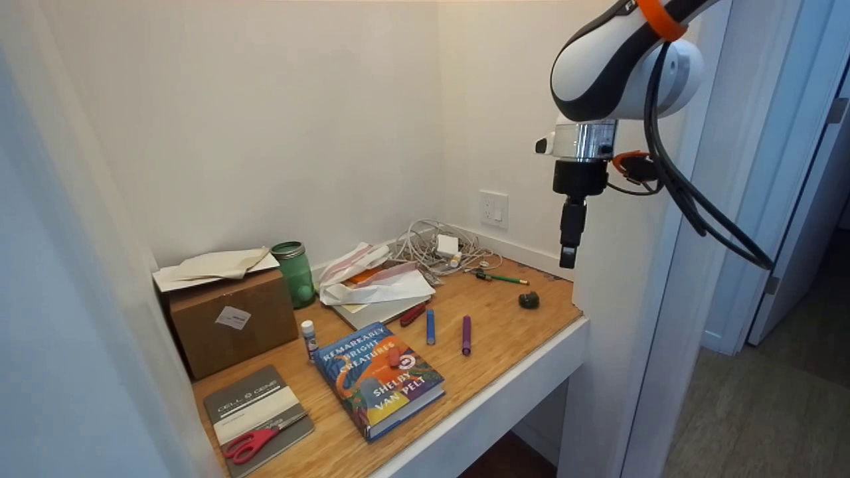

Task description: Place the purple marker upright.

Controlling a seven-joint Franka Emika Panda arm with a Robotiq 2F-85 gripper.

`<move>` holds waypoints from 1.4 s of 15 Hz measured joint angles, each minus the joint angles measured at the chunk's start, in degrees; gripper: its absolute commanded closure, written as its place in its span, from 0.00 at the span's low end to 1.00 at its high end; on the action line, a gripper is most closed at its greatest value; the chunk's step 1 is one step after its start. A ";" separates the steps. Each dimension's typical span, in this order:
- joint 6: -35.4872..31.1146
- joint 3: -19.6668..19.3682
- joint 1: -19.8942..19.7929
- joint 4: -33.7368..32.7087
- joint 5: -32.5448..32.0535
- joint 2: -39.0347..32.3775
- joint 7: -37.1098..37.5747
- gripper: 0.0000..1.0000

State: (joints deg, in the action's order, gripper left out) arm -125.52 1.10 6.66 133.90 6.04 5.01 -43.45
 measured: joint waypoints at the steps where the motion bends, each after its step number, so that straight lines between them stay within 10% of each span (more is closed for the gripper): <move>1: 0.01 -0.02 -0.12 -0.99 -0.27 -1.24 -2.54 0.00; 8: -0.26 0.30 -1.56 -10.87 -0.83 -12.39 -20.30 0.00; 21: -0.25 0.47 -1.92 -13.14 -0.83 -14.75 -22.14 0.00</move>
State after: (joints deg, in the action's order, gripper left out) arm -125.78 1.57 4.74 120.76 5.21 -9.73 -65.58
